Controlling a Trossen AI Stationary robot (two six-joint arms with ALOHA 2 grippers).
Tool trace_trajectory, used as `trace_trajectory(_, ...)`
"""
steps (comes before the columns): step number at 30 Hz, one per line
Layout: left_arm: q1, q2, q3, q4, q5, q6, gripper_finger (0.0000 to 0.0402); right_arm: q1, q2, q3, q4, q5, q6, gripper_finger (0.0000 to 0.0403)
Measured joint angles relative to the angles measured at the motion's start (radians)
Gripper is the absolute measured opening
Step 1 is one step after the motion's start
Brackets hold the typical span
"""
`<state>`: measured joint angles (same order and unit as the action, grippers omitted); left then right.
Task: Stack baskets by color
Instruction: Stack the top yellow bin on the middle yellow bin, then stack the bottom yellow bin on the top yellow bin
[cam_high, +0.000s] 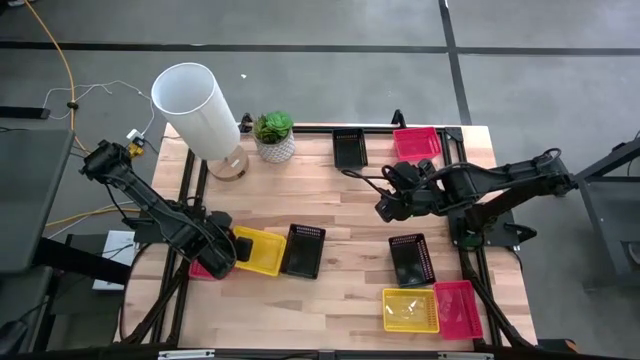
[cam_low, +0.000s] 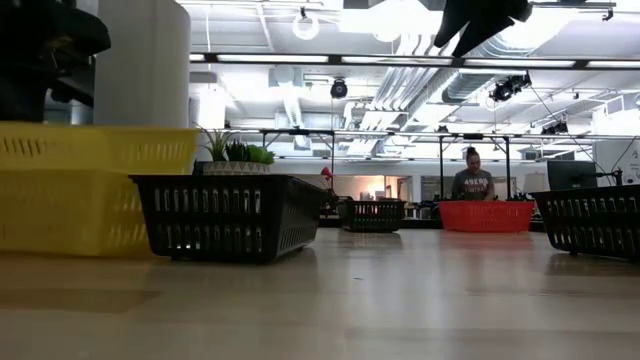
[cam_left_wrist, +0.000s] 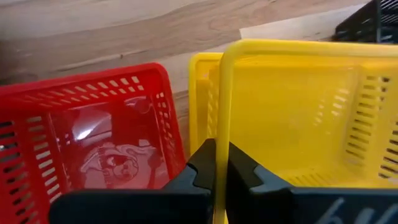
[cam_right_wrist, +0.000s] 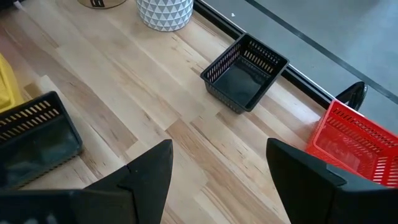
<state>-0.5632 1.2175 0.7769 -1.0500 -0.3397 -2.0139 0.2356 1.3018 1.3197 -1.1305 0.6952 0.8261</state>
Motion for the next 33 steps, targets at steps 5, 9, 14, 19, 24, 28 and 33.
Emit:
trace_trajectory(5, 0.0, -0.005, 0.0, 0.005, -0.008, -0.041, 0.0, 0.0, 0.0, 0.0, 0.002, 0.0, -0.001, 0.0247)
trace_trajectory(9, 0.0, -0.006, 0.0, 0.005, 0.02, -0.024, 0.0, 0.0, 0.0, 0.0, 0.003, -0.001, -0.018, 0.0247)
trace_trajectory(14, 0.0, -0.006, 0.0, 0.009, 0.028, -0.018, 0.0, 0.0, 0.0, 0.0, 0.003, 0.004, -0.021, 0.0247)
trace_trajectory(19, 0.0, -0.006, 0.0, 0.009, 0.025, 0.001, 0.0019, 0.0, 0.0, 0.0, 0.004, 0.008, -0.022, 0.0247)
trace_trajectory(24, 0.0, -0.006, 0.0, 0.008, 0.023, 0.004, 0.0067, 0.0, 0.0, 0.0, 0.004, 0.008, -0.022, 0.0247)
trace_trajectory(28, 0.001, -0.027, 0.002, 0.006, 0.019, 0.028, 0.0111, 0.0, 0.0, 0.0, 0.004, 0.008, -0.022, 0.0247)
trace_trajectory(33, 0.029, -0.1, 0.04, -0.028, -0.075, 0.106, 0.015, 0.0, 0.0, 0.0, 0.01, 0.008, -0.023, 0.0247)
